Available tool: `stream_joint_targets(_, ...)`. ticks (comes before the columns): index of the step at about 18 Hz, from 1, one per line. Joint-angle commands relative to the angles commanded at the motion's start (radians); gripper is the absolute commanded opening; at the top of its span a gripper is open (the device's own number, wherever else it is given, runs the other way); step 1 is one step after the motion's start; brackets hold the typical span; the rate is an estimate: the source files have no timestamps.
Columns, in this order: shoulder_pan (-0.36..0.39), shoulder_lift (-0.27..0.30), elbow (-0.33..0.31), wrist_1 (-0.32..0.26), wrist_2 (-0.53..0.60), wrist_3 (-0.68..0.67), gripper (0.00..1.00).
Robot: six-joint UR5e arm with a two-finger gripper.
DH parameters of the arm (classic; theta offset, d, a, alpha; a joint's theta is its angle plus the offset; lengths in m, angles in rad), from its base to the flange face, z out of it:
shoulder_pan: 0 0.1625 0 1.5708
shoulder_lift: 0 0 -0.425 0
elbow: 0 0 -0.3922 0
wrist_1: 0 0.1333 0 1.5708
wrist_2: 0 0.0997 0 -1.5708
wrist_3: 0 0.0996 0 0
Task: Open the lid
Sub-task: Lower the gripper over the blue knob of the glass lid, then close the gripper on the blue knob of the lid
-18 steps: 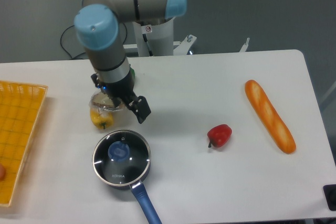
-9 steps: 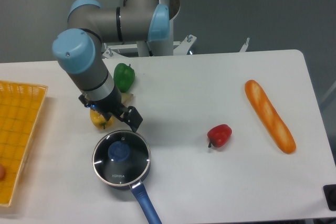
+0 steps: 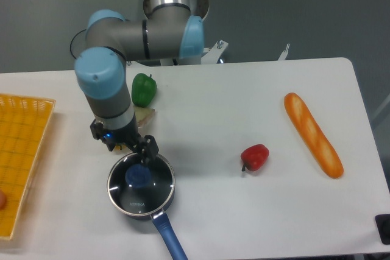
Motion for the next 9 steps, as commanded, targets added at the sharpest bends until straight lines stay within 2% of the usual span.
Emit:
stream_joint_targets(4, 0.003, -0.031, 0.029, 0.0, 0.006, 0.0, 1.0)
stream_joint_targets(9, 0.011, -0.038, 0.043, 0.002, 0.021, 0.003, 1.0)
